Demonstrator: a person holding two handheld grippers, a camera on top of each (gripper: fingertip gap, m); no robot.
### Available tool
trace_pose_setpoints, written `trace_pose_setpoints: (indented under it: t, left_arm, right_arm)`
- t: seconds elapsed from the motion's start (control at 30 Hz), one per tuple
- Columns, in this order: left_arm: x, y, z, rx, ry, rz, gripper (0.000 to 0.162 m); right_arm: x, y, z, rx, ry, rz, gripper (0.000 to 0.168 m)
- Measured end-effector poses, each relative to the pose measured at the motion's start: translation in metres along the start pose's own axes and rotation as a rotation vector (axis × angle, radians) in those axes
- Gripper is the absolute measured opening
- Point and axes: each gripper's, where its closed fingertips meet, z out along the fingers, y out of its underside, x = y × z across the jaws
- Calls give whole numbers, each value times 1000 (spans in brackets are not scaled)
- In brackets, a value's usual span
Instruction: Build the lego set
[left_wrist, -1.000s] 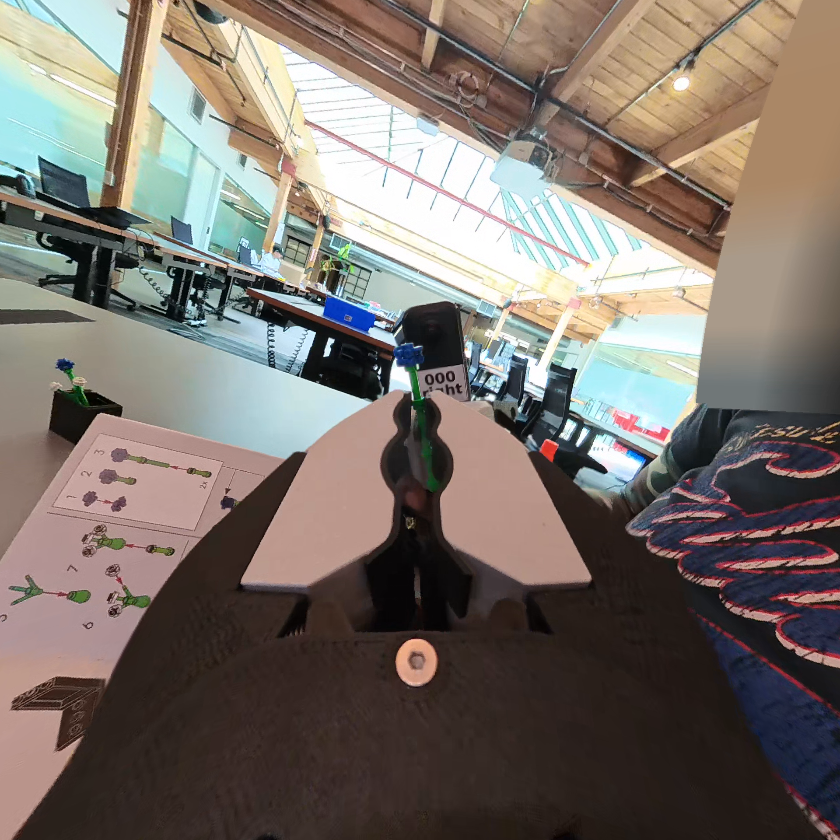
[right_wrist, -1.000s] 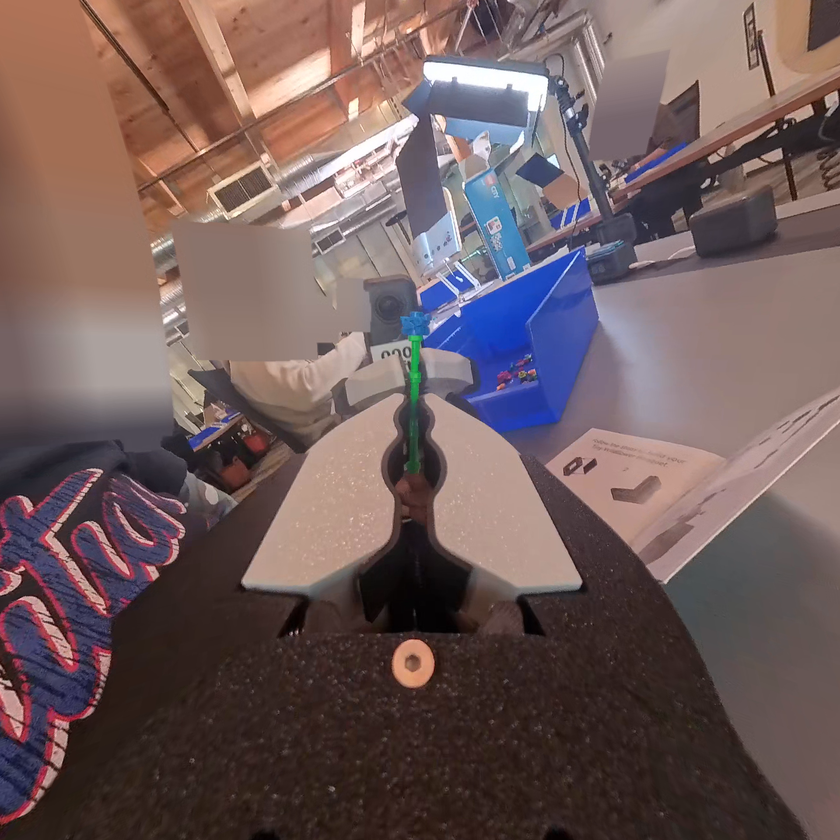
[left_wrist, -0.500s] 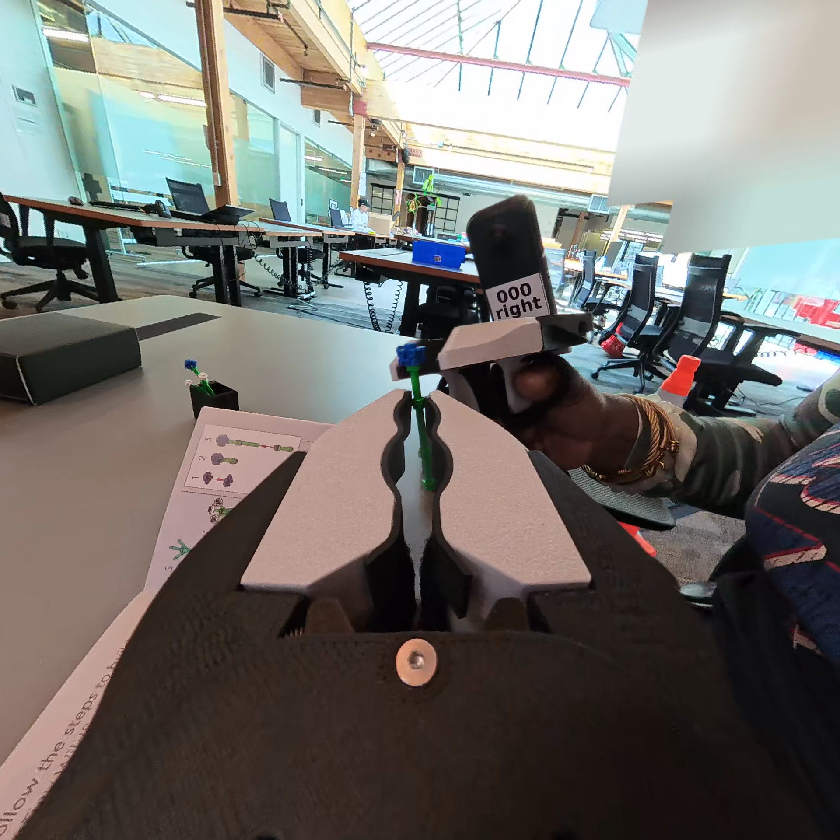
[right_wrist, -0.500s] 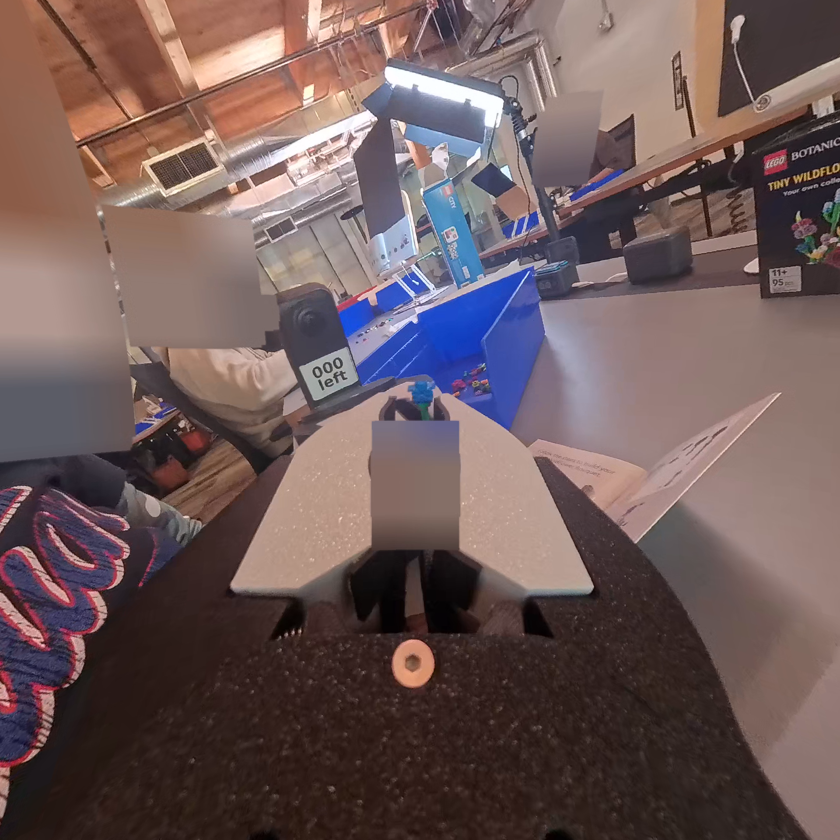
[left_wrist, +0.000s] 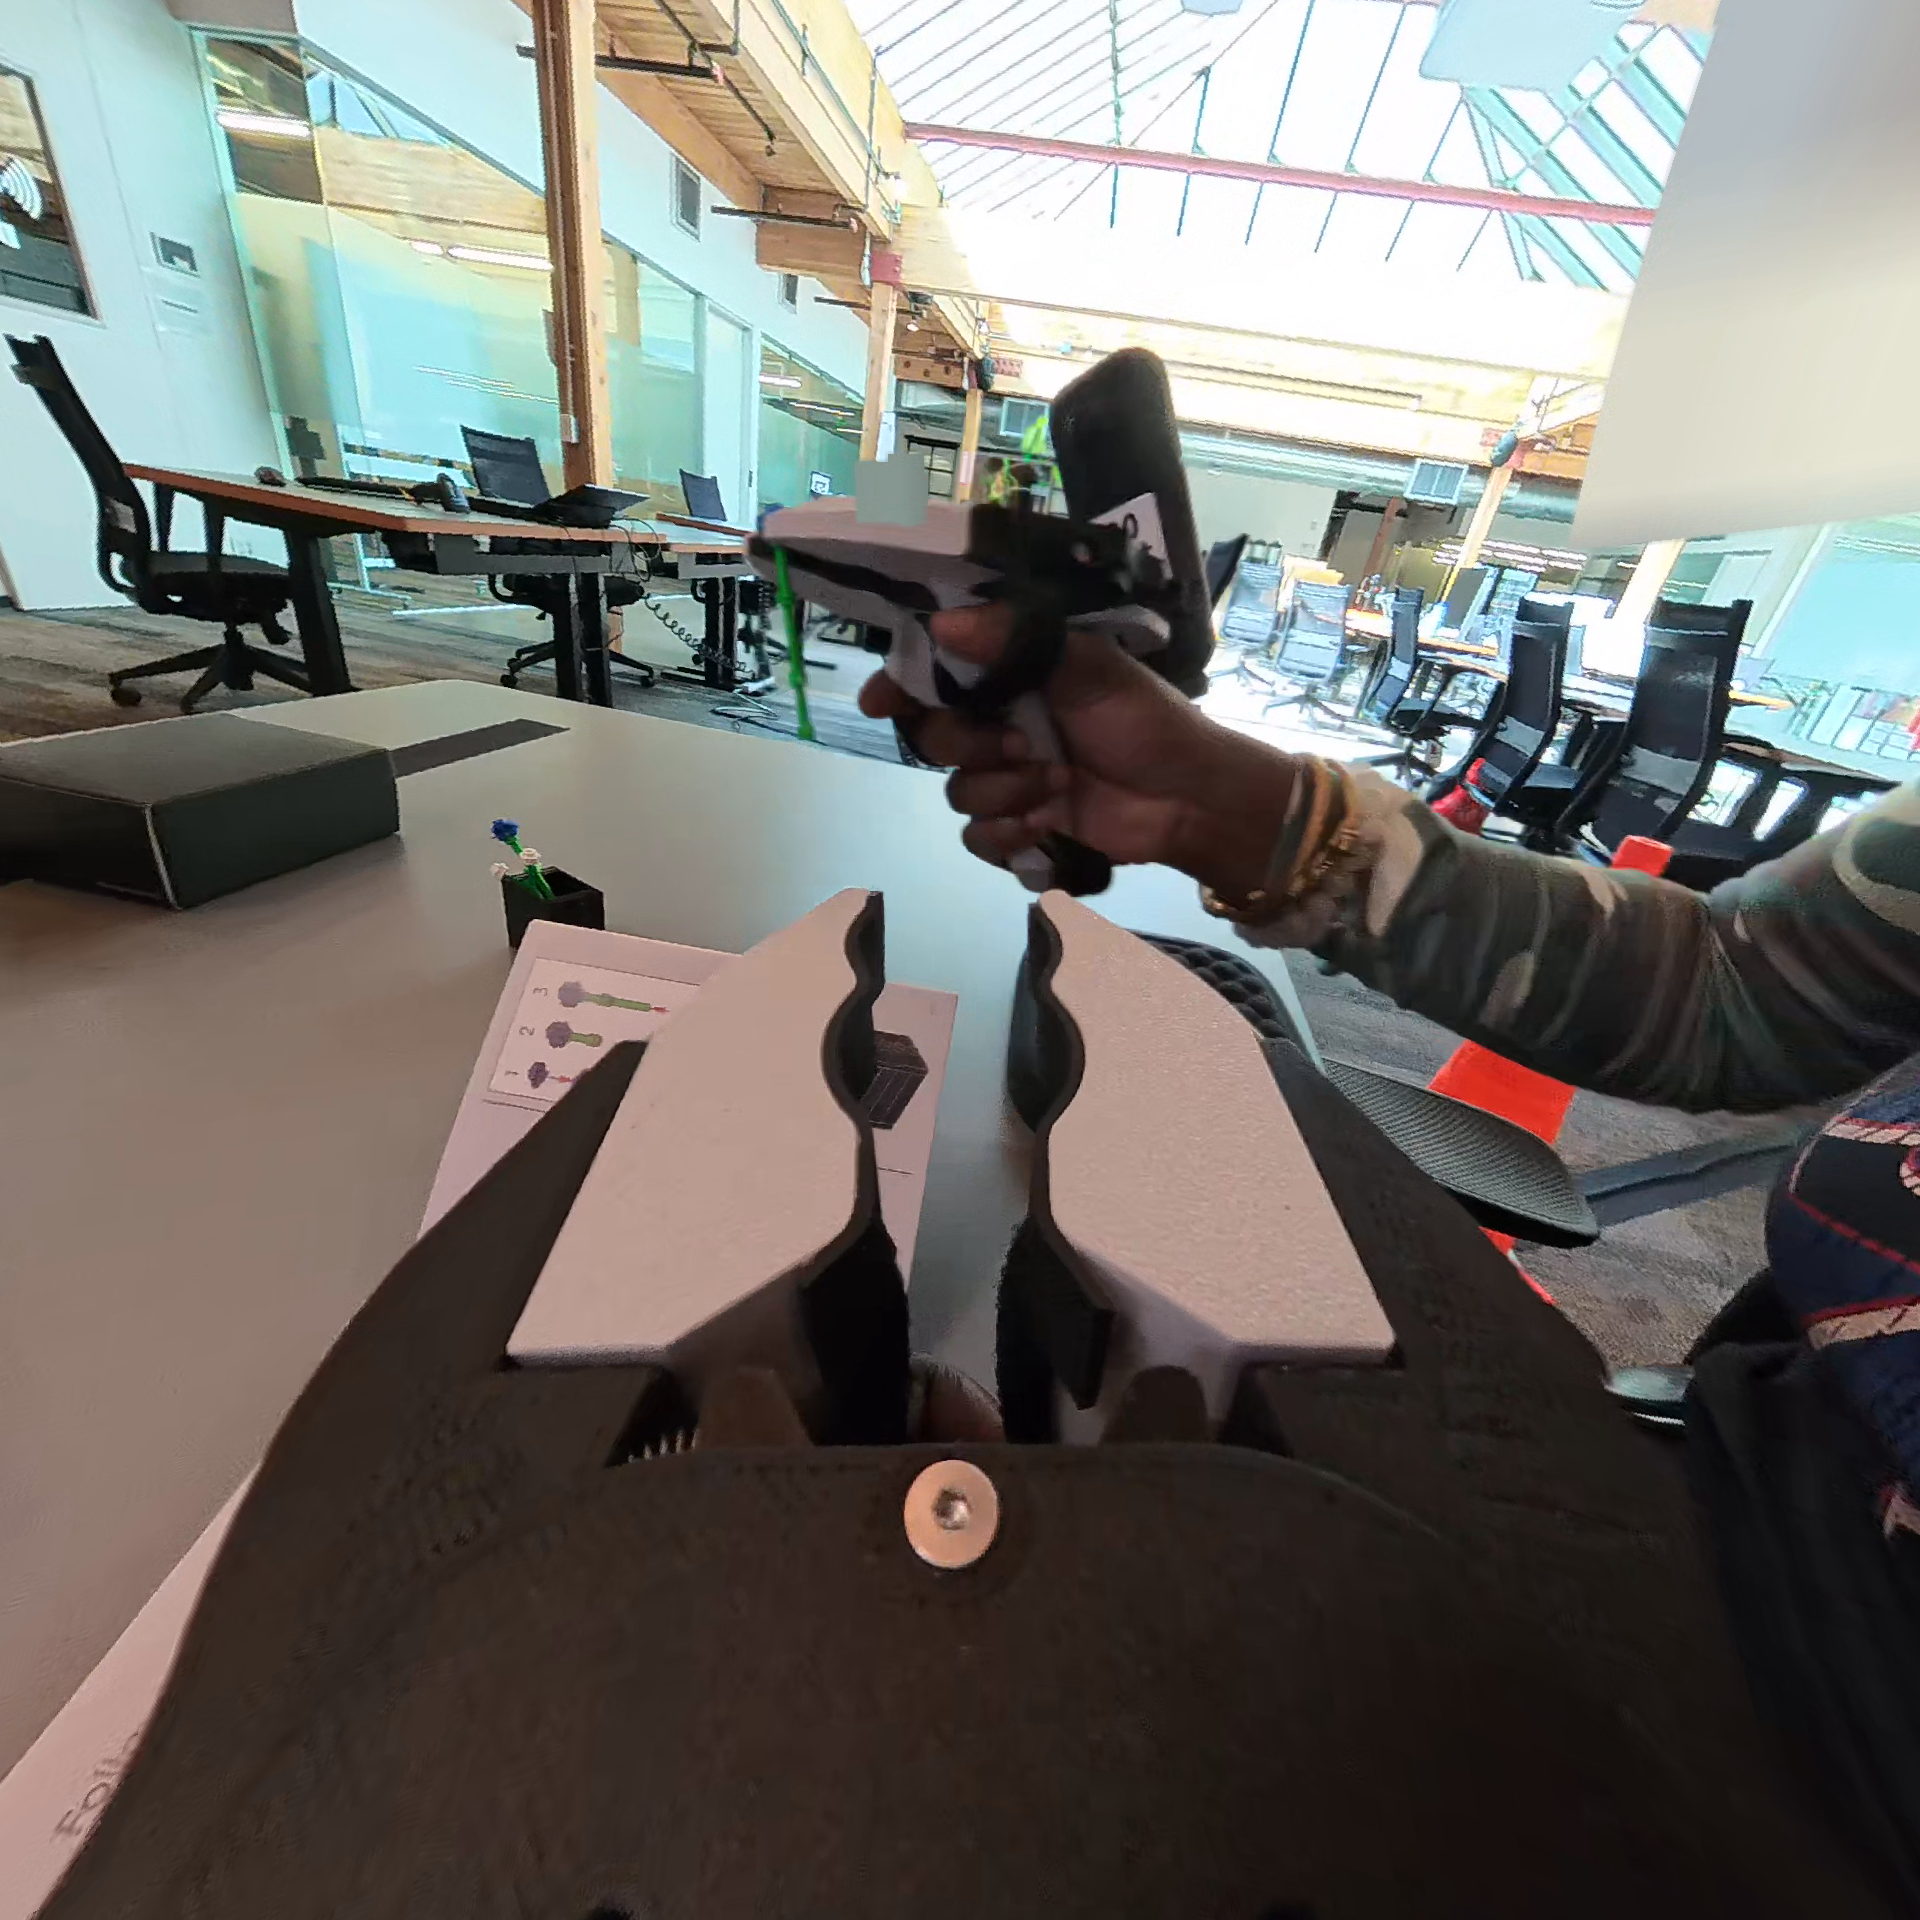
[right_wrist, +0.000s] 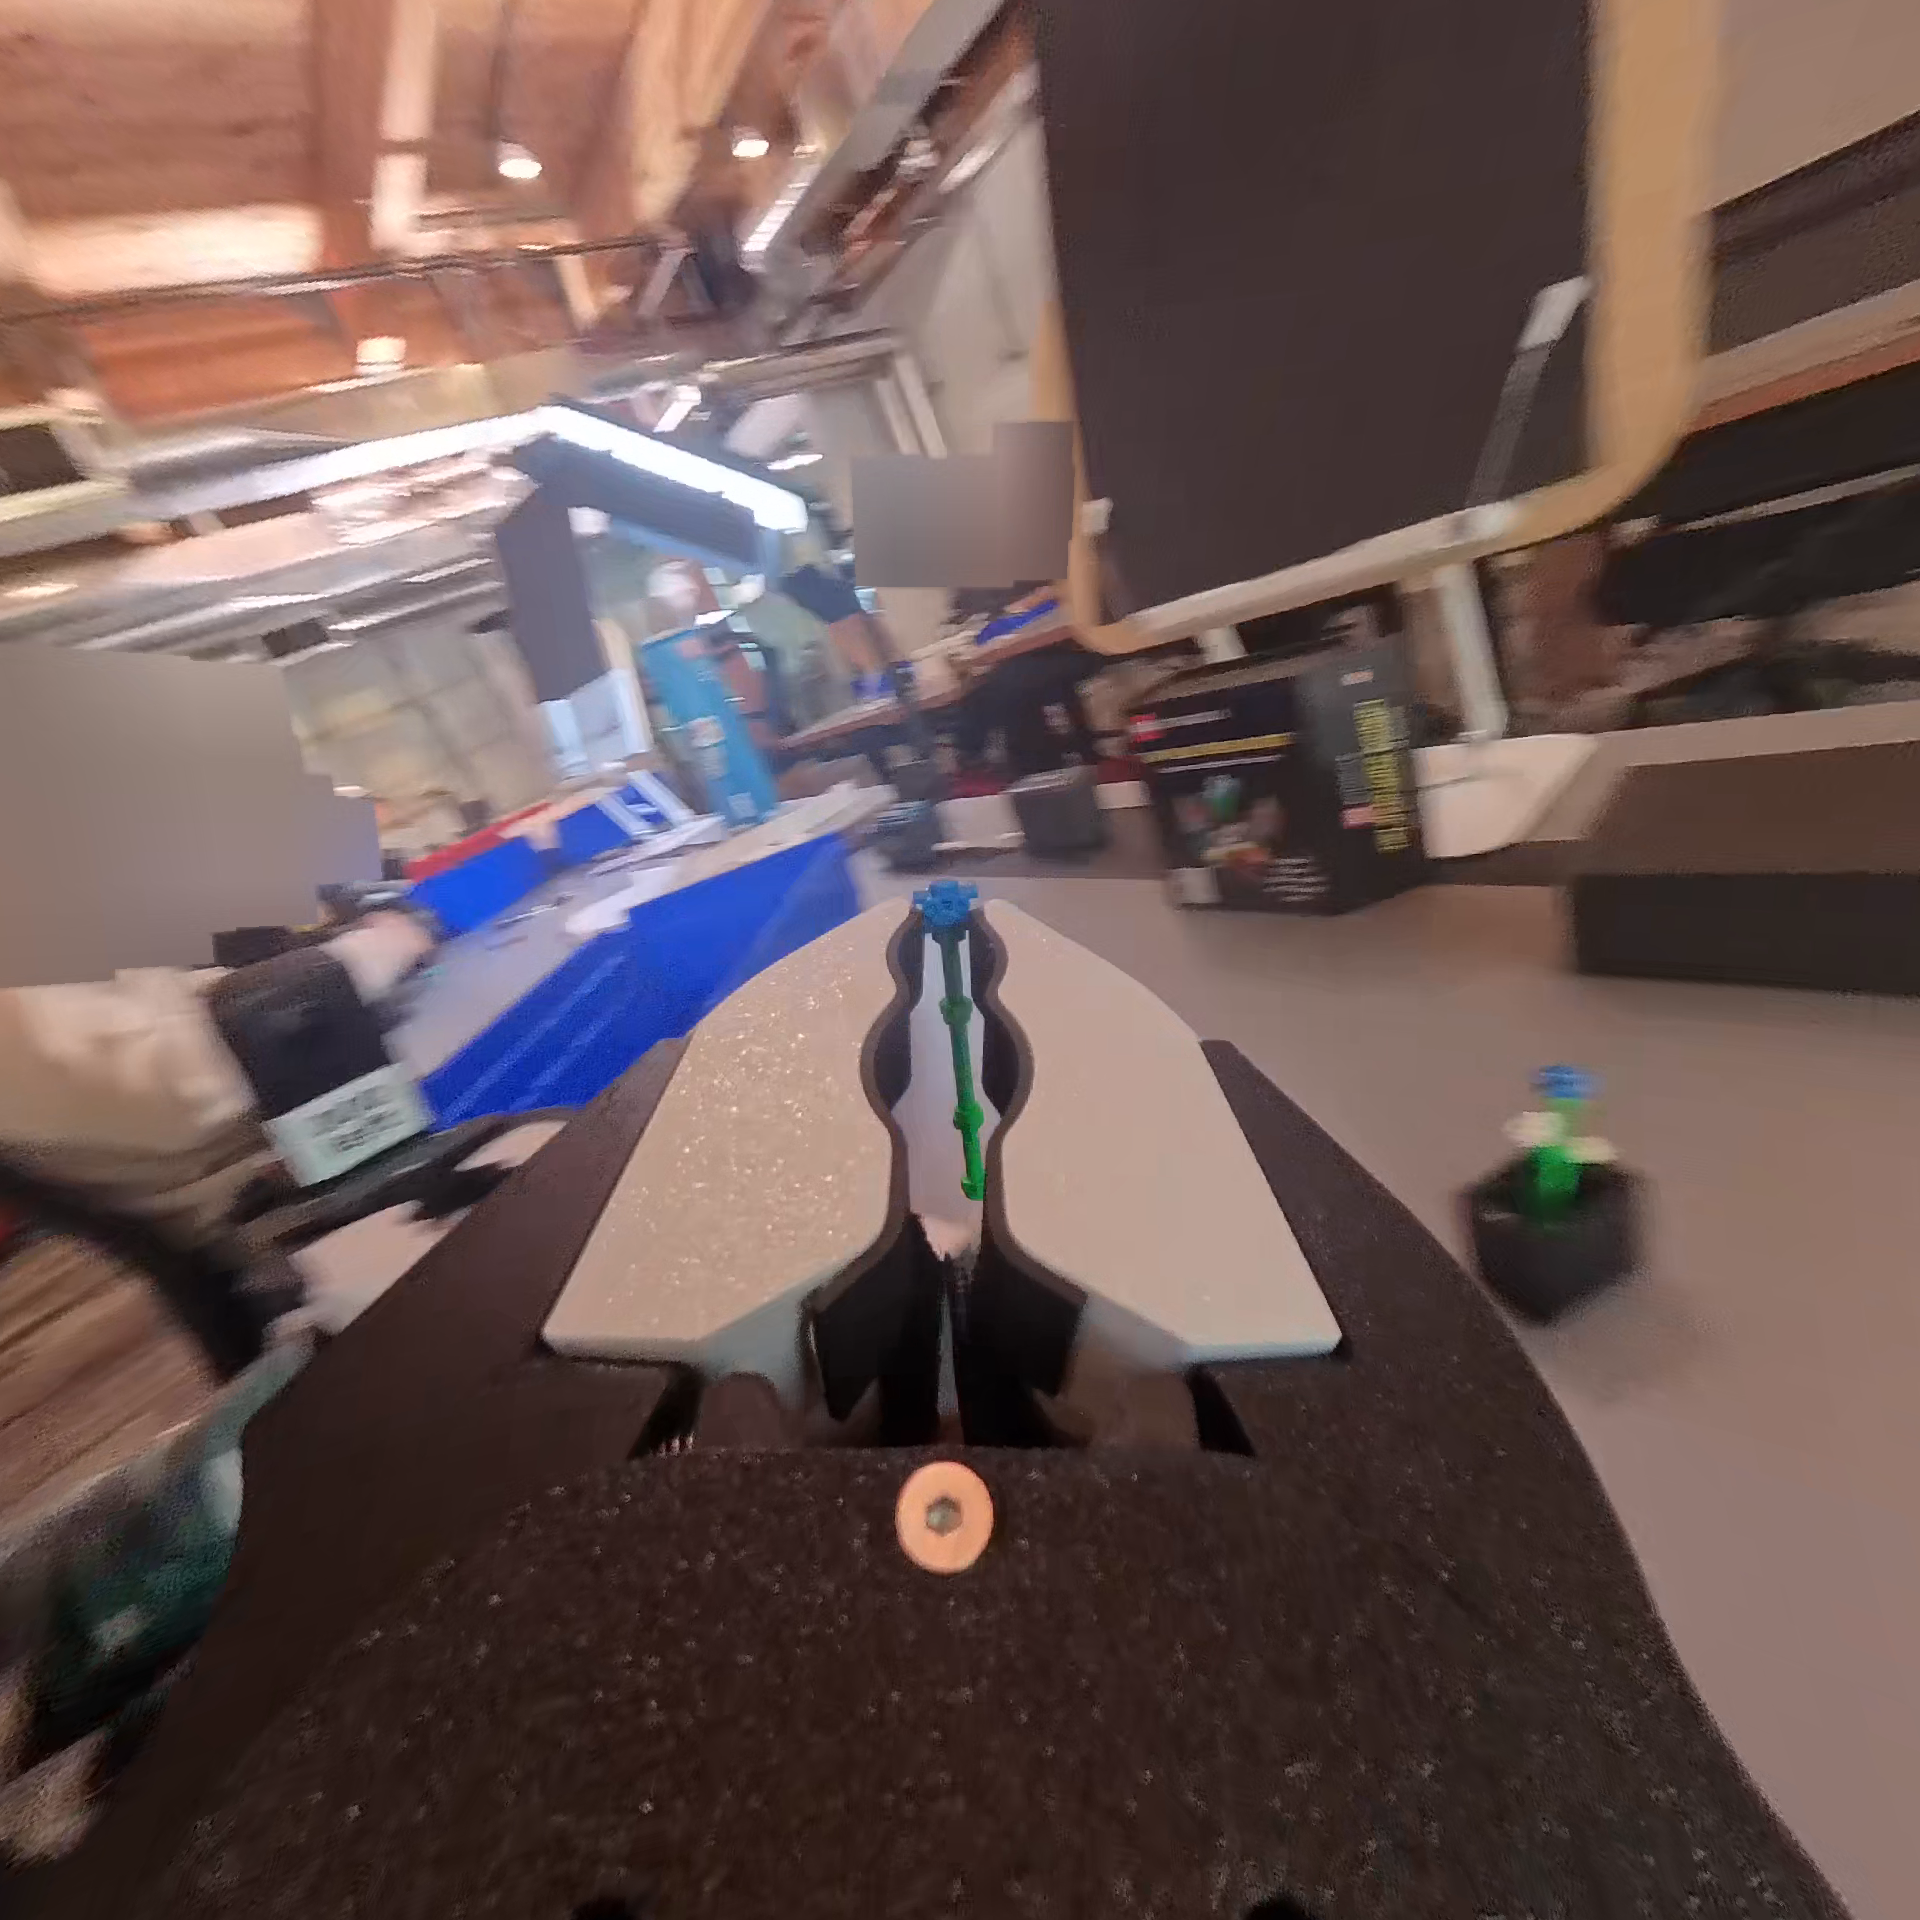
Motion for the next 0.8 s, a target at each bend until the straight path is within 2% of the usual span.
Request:
trace_pose_setpoints:
  t: [0.17, 0.3, 0.47, 0.8]
  left_arm:
    - [-4, -1, -2, 10, -12, -25, 26]
    - [-5, -1, -2, 14, -8, -24, 26]
    - [-7, 0, -3, 7, -16, -39, 26]
    - [-9, -2, -5, 11, -31, -36, 26]
  right_arm:
    - [98, -2, 11, 29, 260, -41, 8]
    - [139, 21, 25, 6, 383, -5, 8]
    - [156, 40, 32, -53, 481, -36, 8]
    - [163, 55, 34, -76, 545, -5, 8]
